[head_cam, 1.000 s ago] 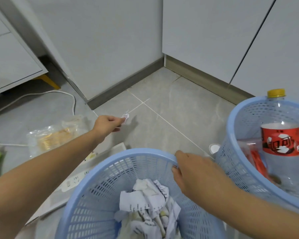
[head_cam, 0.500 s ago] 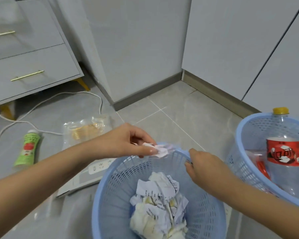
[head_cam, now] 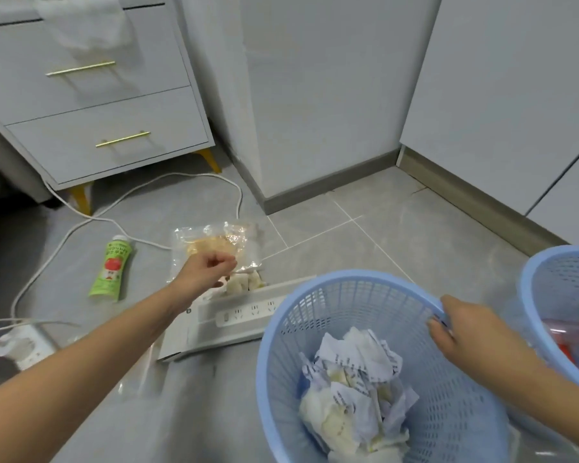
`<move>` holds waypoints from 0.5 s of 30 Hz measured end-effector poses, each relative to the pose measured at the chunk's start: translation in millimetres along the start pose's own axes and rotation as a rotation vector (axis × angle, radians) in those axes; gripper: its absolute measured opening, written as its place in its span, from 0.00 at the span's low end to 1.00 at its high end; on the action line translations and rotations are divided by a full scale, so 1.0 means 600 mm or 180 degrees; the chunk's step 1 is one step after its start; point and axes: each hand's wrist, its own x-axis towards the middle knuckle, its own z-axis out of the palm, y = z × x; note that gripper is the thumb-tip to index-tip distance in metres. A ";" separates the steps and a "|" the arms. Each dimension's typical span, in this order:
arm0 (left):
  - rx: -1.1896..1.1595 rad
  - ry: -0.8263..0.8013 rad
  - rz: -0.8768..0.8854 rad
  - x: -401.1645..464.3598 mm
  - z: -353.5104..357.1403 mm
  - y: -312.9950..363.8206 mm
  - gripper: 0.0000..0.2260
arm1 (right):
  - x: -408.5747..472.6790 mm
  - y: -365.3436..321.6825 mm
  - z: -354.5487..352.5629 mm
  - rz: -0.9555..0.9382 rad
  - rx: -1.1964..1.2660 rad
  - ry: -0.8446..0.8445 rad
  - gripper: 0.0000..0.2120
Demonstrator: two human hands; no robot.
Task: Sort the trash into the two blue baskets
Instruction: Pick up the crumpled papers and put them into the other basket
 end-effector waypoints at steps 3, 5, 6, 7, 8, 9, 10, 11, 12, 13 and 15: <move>0.0384 0.0325 -0.0040 0.012 -0.010 -0.054 0.03 | 0.004 0.004 -0.006 0.0077 0.0006 0.0026 0.12; 0.0421 0.0618 -0.0181 0.024 -0.019 -0.076 0.05 | 0.005 0.003 -0.008 0.0091 -0.0097 -0.0074 0.10; 0.0364 0.0675 -0.0282 0.031 -0.024 -0.085 0.08 | 0.006 0.002 -0.008 0.0098 -0.0114 -0.0107 0.10; 0.0296 0.0691 -0.0370 0.037 -0.026 -0.091 0.12 | 0.007 0.002 -0.007 0.0104 -0.0089 -0.0117 0.10; 0.0264 0.0705 -0.0401 0.043 -0.027 -0.095 0.15 | 0.007 0.002 -0.007 0.0122 -0.0035 -0.0114 0.11; 0.0315 0.0732 -0.0387 0.049 -0.026 -0.098 0.18 | 0.008 0.002 -0.006 0.0146 0.0012 -0.0098 0.12; 0.0426 0.0761 -0.0362 0.053 -0.023 -0.099 0.20 | 0.008 0.003 -0.006 0.0163 0.0021 -0.0084 0.12; 0.0599 0.0770 -0.0373 0.057 -0.019 -0.098 0.21 | 0.009 0.002 -0.005 0.0171 0.0008 -0.0076 0.12; 0.0804 0.0756 -0.0416 0.060 -0.014 -0.099 0.23 | 0.009 0.002 -0.005 0.0170 -0.0004 -0.0067 0.12; 0.1022 0.0707 -0.0506 0.062 -0.010 -0.100 0.26 | 0.009 0.003 -0.004 0.0162 0.0000 -0.0056 0.11; 0.1311 0.0577 -0.0680 0.064 -0.001 -0.103 0.29 | 0.008 0.001 -0.004 0.0172 0.0015 -0.0068 0.12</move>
